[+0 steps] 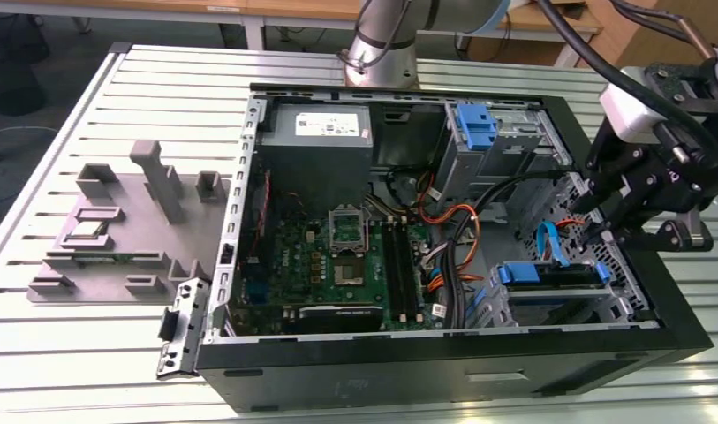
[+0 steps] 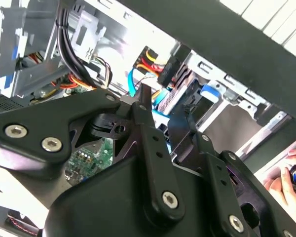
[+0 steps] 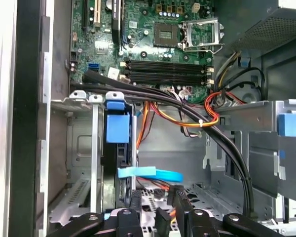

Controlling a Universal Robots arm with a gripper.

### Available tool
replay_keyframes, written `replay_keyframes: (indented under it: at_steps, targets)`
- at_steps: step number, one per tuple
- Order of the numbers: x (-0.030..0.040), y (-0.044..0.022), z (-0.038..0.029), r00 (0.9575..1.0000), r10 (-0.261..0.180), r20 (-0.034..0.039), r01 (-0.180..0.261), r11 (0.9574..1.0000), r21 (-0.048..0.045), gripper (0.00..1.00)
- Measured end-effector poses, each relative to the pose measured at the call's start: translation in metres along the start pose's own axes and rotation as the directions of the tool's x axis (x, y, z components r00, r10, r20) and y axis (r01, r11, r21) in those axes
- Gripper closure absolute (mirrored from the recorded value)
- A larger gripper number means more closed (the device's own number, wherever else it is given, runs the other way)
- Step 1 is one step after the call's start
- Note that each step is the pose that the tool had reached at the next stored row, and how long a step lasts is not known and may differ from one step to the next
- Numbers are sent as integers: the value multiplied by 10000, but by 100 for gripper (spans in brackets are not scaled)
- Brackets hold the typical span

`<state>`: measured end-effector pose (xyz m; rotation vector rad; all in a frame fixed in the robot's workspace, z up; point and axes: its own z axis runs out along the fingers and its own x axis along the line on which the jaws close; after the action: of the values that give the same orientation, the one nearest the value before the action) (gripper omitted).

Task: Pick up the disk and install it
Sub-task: 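Insert the second disk wire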

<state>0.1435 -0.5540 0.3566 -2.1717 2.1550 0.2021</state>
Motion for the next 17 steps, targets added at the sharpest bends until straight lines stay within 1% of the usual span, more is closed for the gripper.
replay_keyframes:
  at_steps: [2,7,9,12,17]
  targets:
    - [-15,-25,1,10000,-1,-2,1,10000,0,59]
    - [-76,-45,21,10000,-1,-2,1,10000,1,59]
    - [-91,-67,33,10000,0,-1,0,10000,-3,59]
    - [-102,-109,53,10000,2,-3,-2,10000,-14,59]
    - [-116,-170,77,10000,6,-26,-7,10000,-38,59]
